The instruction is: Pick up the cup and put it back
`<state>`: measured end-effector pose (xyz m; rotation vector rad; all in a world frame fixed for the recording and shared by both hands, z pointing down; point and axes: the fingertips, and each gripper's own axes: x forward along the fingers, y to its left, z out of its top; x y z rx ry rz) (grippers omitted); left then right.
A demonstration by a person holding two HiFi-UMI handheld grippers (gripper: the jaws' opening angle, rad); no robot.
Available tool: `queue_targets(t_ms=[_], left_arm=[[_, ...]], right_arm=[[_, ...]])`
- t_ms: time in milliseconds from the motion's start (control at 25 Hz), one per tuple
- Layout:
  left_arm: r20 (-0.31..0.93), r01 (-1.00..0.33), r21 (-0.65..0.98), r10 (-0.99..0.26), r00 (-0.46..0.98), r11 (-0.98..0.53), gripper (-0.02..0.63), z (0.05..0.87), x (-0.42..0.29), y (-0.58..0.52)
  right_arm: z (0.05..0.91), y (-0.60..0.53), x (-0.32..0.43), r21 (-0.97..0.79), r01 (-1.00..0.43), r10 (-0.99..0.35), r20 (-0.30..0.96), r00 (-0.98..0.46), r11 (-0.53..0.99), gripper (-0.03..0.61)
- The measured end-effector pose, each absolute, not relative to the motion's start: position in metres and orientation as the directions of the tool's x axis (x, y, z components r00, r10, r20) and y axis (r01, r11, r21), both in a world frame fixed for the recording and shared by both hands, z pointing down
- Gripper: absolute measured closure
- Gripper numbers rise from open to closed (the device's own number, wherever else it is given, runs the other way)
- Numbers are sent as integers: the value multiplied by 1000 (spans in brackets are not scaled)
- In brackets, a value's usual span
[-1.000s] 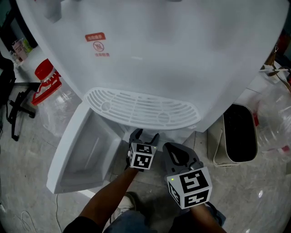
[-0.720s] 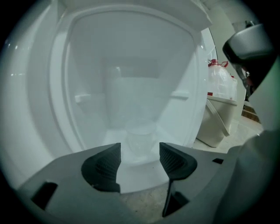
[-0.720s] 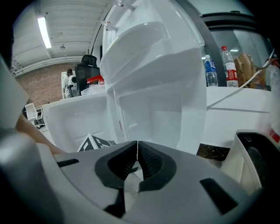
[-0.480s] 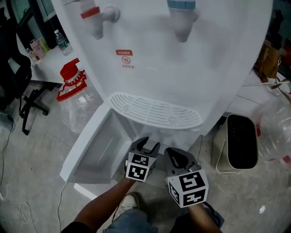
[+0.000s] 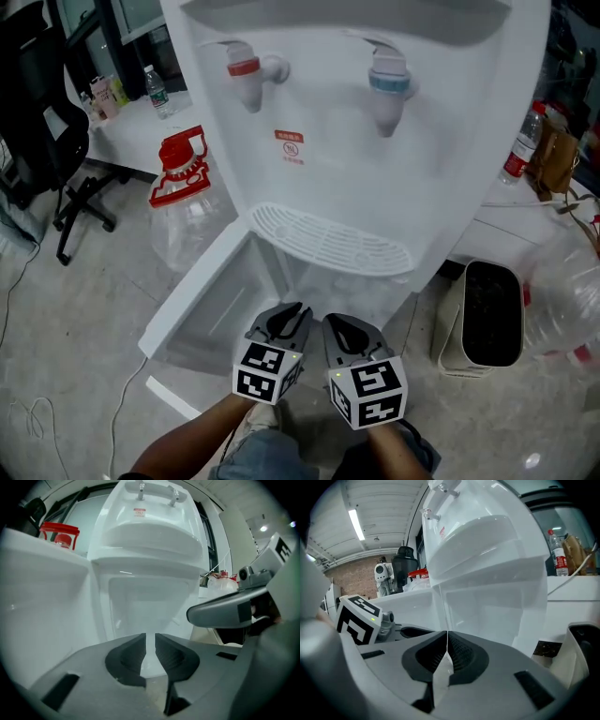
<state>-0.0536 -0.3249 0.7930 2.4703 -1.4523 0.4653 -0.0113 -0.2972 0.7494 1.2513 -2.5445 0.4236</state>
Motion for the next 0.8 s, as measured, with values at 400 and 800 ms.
queue_targets(t_ms=[400,800], left_arm=[[349,-884,75,-818,456,-461,601,751,-70,-310],[387,-870,93,-788,479,-484,603,672,-80,-292]], right_arm=[[721,-296,-33,-148,-785,-719,328,-613,602,557],[666,-282,-47,-223,-803,-692,414,-592,553,557]])
